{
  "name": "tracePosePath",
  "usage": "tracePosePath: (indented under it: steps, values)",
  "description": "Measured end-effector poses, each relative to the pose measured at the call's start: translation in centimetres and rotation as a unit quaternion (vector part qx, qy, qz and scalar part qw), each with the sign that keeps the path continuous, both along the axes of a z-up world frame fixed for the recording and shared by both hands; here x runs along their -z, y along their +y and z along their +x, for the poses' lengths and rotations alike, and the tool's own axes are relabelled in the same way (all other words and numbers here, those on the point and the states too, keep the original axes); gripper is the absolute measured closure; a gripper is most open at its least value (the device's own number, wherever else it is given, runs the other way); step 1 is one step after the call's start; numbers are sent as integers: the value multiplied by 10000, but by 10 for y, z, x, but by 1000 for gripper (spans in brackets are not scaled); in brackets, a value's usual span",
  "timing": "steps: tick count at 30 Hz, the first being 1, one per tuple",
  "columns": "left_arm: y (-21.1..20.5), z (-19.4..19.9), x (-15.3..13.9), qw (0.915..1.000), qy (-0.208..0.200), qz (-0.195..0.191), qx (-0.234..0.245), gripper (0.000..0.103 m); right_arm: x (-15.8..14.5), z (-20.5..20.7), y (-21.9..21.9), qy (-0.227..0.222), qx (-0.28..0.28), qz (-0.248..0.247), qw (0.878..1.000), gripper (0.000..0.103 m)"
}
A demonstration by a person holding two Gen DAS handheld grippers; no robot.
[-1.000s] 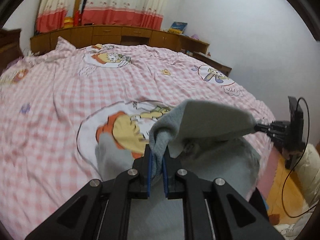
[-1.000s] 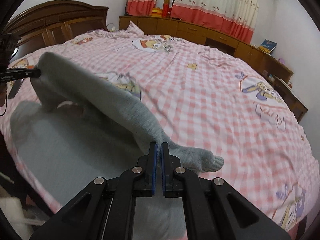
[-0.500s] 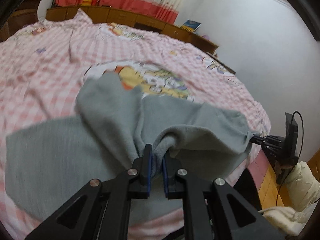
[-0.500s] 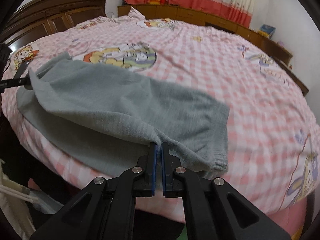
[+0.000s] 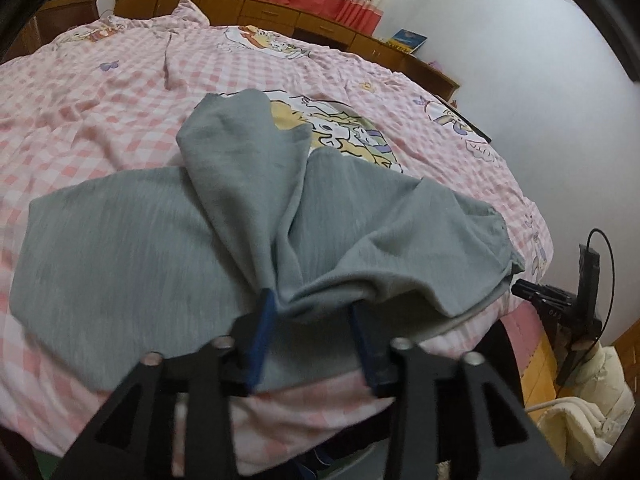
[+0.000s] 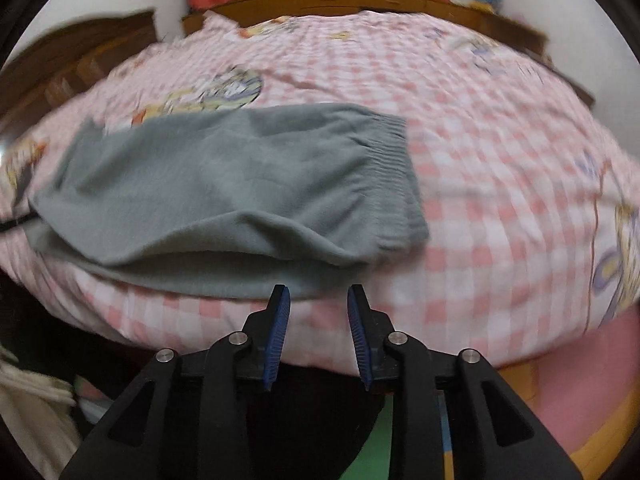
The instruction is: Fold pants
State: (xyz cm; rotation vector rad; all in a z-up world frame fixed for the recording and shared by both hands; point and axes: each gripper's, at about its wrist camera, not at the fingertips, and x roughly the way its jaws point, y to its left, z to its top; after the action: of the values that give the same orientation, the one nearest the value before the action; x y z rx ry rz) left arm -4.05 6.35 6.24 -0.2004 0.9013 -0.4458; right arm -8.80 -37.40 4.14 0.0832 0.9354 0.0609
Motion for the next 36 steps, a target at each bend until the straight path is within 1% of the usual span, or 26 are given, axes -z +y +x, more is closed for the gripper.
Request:
tracePosePath:
  steps: [1,6,8,10,13,16,22,25,28,31,32,33,34,35,36]
  values:
    - [0,-2,-1,10000,8,-16,-8,49,-2,-2,-7,10,117,208,9997,72]
    - [2,-13,-13,9998,-65,19,-212,49,-17,-1,-32,-12,613,970,9934,71]
    - [0,-15,-23,9996,-176,55,-213,49,-20,7,-40,90,845,1165,9896,70]
    - [-4,-16,-29,9995,-249,56,-174,44,-19,14,-44,175,970,1316,9864,70]
    - [-12,-13,-34,9995,-259,95,-151,43,-13,24,-45,344,1121,1374,9835,70]
    - [-23,-12,-30,9993,-257,274,-87,43,-5,31,-48,501,1321,1514,9783,70]
    - [-42,-10,-24,9988,-260,396,122,43,3,35,-50,648,1487,1560,9744,70]
    - [-47,-9,-17,9984,-235,476,180,43,5,32,-53,722,1611,1720,9691,70]
    - [-49,-7,-2,9981,-109,588,127,43,4,26,-57,601,1801,1986,9615,70]
    - [-48,-2,15,9980,135,620,14,44,4,27,-57,666,1914,2101,9564,70]
    - [-47,-2,18,9980,185,601,-20,44,3,29,-54,703,1924,2067,9567,71]
    - [-46,-2,21,9980,216,584,-46,44,2,30,-52,691,1914,2008,9583,81]
    - [-46,-1,23,9980,236,576,-64,44,0,30,-49,667,1929,1917,9600,89]
    - [-46,-2,24,9980,240,580,-64,44,-2,30,-47,645,1977,1818,9611,91]
    - [-46,-2,24,9980,231,584,-56,44,-5,28,-47,597,2000,1833,9606,94]
